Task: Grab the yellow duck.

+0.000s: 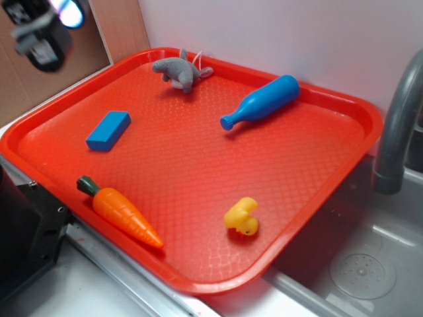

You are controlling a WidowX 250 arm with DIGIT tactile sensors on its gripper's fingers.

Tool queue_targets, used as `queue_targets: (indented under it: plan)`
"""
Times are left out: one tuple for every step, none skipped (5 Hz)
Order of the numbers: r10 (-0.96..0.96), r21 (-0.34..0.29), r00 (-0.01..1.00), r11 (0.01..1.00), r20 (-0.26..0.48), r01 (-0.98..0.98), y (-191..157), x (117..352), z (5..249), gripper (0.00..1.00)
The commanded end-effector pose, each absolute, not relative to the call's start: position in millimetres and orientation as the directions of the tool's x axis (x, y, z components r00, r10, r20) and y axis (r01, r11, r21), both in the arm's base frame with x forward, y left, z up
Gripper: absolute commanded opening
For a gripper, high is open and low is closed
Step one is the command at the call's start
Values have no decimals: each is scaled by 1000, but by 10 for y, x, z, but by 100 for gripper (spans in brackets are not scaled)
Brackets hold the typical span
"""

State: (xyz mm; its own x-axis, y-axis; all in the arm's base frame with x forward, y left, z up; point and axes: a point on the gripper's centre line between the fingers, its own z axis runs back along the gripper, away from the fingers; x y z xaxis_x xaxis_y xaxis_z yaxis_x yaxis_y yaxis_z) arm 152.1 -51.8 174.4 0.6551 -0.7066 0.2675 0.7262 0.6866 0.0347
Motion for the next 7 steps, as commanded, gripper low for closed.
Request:
queue_targets:
  plan:
    - [-826,67,401,462,395,884,-881,1651,1430,100]
    - [-851,57,320,376,416,925,-993,1707,1294,100]
    - [-881,58,247,294,402,954,-1202,1731,1130,100]
    - [-900,38,196,228,390,973,-1388,1739,979,100]
    - [-913,15,166,184,372,983,-1561,1743,816,100]
    - [-928,10,158,172,336,985,-1761,1719,626,100]
    - [-933,13,192,206,305,978,-1878,1694,535,100]
